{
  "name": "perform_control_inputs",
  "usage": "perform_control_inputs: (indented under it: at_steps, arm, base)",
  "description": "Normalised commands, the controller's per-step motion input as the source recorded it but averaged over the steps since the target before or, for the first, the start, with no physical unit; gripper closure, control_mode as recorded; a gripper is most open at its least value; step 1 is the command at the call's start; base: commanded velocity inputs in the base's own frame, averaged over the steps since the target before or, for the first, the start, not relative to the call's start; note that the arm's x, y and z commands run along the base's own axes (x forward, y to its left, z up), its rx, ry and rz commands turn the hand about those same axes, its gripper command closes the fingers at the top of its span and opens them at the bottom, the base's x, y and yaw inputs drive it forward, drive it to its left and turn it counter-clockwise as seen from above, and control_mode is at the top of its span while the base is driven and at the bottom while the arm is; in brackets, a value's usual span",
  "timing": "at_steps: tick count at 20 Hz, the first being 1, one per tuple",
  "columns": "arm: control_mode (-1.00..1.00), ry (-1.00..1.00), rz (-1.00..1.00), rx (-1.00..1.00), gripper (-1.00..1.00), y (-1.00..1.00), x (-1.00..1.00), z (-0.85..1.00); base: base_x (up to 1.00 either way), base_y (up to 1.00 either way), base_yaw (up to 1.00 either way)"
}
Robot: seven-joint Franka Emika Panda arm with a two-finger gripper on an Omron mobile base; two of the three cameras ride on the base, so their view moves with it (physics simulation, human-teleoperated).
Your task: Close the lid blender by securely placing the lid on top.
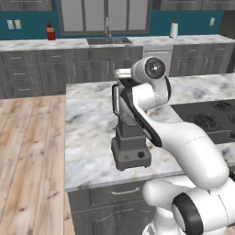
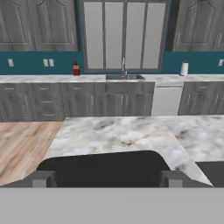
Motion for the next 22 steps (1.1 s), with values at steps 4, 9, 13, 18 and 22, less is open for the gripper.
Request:
perform_control_inputs:
  at_steps: [4,9,13,18,22]
  arm:
    - [-1.0,-0.07,0.0,0.0,1.0,0.0,0.23,0.0]
    - [-1.0,-0.07,0.0,0.0,1.0,0.0,0.18,-0.04]
    - [-1.0,-0.01,0.0,0.01,1.0,0.0,-0.03,-0.21]
    - [-1.0,0.02,0.0,0.01,1.0,0.0,-0.25,-0.06]
    - [-1.0,0.18,0.0,0.02,1.0,0.0,-0.02,0.0]
  base:
    - [0.0,0.0,0.0]
    - [0.0,0.0,0.0]
    - [0.0,0.0,0.0]
    - [0.0,0.0,0.0]
    - [0.0,0.0,0.0]
